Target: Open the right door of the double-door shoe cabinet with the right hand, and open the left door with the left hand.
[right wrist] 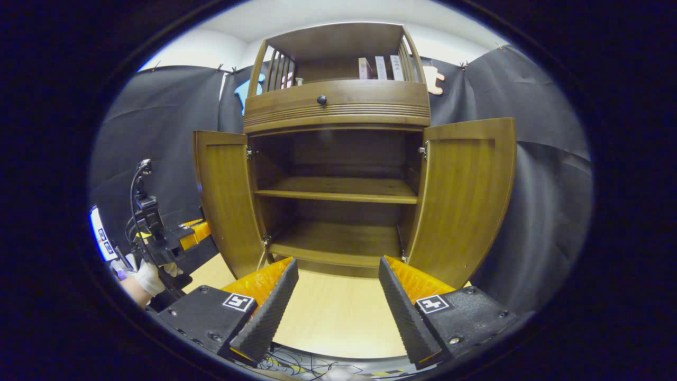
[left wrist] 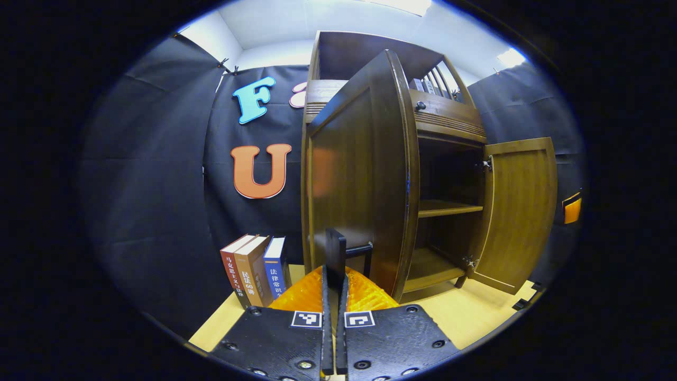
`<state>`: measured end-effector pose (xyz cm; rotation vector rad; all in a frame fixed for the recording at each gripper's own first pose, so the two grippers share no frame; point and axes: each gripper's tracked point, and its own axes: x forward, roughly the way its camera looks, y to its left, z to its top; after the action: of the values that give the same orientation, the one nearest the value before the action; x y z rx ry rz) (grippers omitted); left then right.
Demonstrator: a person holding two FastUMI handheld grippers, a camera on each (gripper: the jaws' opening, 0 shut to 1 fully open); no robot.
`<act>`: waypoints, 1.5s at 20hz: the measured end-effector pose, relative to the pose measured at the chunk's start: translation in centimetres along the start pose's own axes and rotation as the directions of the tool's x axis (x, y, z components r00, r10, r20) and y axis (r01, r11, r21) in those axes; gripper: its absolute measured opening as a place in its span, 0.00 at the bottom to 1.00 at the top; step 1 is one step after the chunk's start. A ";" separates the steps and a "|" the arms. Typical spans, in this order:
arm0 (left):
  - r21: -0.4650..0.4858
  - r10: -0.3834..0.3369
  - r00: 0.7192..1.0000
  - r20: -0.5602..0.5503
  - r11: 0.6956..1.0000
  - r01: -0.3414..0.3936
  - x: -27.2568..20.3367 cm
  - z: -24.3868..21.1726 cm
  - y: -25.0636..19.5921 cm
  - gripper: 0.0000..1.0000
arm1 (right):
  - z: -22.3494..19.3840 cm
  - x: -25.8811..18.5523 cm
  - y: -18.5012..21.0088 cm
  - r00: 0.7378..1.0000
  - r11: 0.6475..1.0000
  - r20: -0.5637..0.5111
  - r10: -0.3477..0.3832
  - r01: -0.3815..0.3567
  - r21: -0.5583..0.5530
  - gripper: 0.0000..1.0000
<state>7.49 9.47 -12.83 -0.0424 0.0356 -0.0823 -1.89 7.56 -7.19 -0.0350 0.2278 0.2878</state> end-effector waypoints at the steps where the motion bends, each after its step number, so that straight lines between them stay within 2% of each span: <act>1: 0.002 0.008 1.000 0.003 1.000 -0.008 -0.1 -0.2 0.8 0.01 | 0.0 0.0 0.2 1.000 1.000 0.000 0.004 -0.004 -0.003 0.96; 2: 0.011 0.014 1.000 0.010 1.000 -0.014 -0.4 0.0 1.8 0.09 | 0.1 0.0 0.3 1.000 1.000 0.002 0.007 -0.007 -0.004 0.96; 3: 0.014 0.022 1.000 0.009 1.000 -0.022 -0.5 0.0 2.7 0.00 | 0.0 0.1 0.6 1.000 1.000 0.002 0.011 -0.011 -0.005 0.96; 4: 0.014 0.030 1.000 0.009 0.999 -0.030 -0.6 -0.1 3.6 0.09 | 0.0 0.1 0.8 1.000 1.000 0.002 0.015 -0.015 -0.006 0.96; 5: 0.012 0.035 0.999 0.007 0.999 -0.035 -0.6 -0.1 4.5 0.00 | -0.1 0.2 0.9 1.000 1.000 0.001 0.019 -0.019 -0.008 0.96; 7: 0.005 0.037 0.999 0.003 0.999 -0.037 -0.5 -0.1 6.0 0.00 | -0.1 0.2 1.3 1.000 1.000 -0.002 0.025 -0.025 -0.012 0.96; 8: -0.004 0.020 1.000 0.005 1.000 -0.020 -0.5 -0.1 6.2 0.00 | -0.2 0.1 1.5 1.000 1.000 -0.002 0.027 -0.027 -0.013 0.96; 9: -0.003 0.009 1.000 0.005 1.000 -0.008 -0.5 -0.1 6.5 0.08 | -0.2 0.1 1.6 1.000 0.999 -0.001 0.029 -0.029 -0.014 0.96; 10: 0.003 -0.008 1.000 0.008 1.000 0.008 -0.6 0.0 6.7 0.00 | -0.1 0.0 1.6 1.000 0.999 -0.001 0.029 -0.029 -0.014 0.96; 11: 0.011 -0.019 1.000 0.008 1.000 0.018 -0.5 -0.1 7.2 0.00 | 0.1 0.1 1.7 1.000 0.999 0.000 0.030 -0.030 -0.015 0.96; 12: 0.012 -0.032 0.999 0.005 0.999 0.032 -0.5 -0.1 7.5 0.08 | 0.1 0.0 1.7 1.000 0.999 0.000 0.029 -0.029 -0.015 0.96; 13: 0.011 -0.047 0.999 0.003 0.999 0.047 -0.4 -0.2 7.9 0.00 | 0.1 0.0 1.8 1.000 0.999 -0.001 0.030 -0.030 -0.017 0.96; 18: 0.002 -0.139 0.990 -0.019 0.990 0.139 -0.1 -0.3 9.8 0.00 | 0.1 -0.3 2.6 0.999 0.999 -0.005 0.035 -0.035 -0.029 0.97; 22: -0.006 -0.207 0.978 -0.032 0.978 0.207 -0.1 -0.1 9.8 0.00 | 0.1 -0.6 3.3 0.999 0.998 -0.007 0.042 -0.042 -0.042 0.97; 27: 0.021 -0.212 0.976 -0.045 0.977 0.213 -0.5 0.0 10.2 0.02 | 0.4 -1.1 3.3 0.999 0.998 -0.003 0.041 -0.041 -0.050 0.96; 30: -0.009 -0.201 0.979 -0.042 0.980 0.201 -1.2 0.2 10.9 0.10 | 0.8 -1.4 2.9 0.999 0.998 0.004 0.038 -0.037 -0.049 0.96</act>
<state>7.18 20.46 -13.11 -0.0488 0.0741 -0.2855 -3.87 9.98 -6.06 -0.0781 0.2163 0.3308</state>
